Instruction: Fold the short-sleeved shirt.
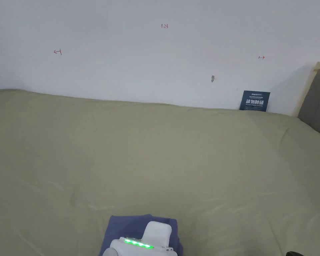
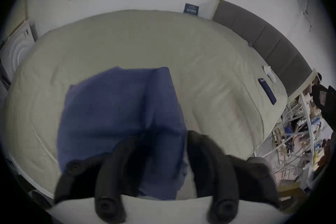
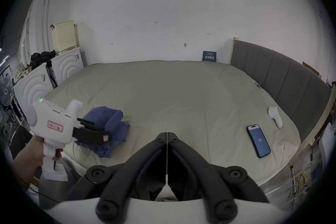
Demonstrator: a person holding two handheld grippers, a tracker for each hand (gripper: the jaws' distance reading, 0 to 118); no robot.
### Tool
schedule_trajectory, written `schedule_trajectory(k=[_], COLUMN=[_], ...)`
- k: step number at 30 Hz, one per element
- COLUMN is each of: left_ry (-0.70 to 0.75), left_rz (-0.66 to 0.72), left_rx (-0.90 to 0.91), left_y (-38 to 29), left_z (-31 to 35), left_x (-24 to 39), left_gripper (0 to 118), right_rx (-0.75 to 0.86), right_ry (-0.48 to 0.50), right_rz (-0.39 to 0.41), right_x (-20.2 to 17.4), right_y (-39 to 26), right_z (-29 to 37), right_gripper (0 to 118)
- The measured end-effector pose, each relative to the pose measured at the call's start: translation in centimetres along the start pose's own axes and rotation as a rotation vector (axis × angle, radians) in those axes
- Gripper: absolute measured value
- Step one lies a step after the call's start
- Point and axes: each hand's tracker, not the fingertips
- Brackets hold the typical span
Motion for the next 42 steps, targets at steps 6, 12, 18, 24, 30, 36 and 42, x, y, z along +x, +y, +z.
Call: schedule_trajectory(k=[6, 12, 18, 24, 30, 36, 42], left_ry=[-0.264, -0.405, -0.649, -0.760, -0.743, -0.795, -0.337], left_rz=[0.195, 0.287, 0.610, 0.610, 0.711, 0.618, 0.650], left_rx=[0.074, 0.357, 0.283, 0.145, 0.180, 0.339, 0.387], left_y=[0.4, 1.9, -1.1, -4.8, -6.3, -5.7, -4.9], left_z=[4.6, 6.2, -0.5, -4.9, -3.6, 4.2, 10.1], left_x=[-3.6, -10.0, -13.0, -9.5, -6.7, -8.1, -18.4], left_gripper=[67, 66, 18, 11, 11, 11, 11], right_rx=[-0.009, -0.012, -0.012, -0.006, -0.005, -0.011, -0.108], right_ry=[0.023, 0.059, 0.084, 0.084, 0.109, 0.223, 0.707], right_rz=[-0.002, 0.006, 0.020, 0.004, 0.017, -0.011, -0.118], right_x=[0.0, -1.1, -1.2, -1.0, -1.7, -2.8, -5.5], right_y=[-0.4, 0.0, -0.1, 0.3, 0.6, 1.6, 2.8], right_z=[-0.8, -1.3, -0.7, -0.1, -0.4, -3.8, -13.6], right_gripper=[0, 0, 0, 0, 0, 0, 0])
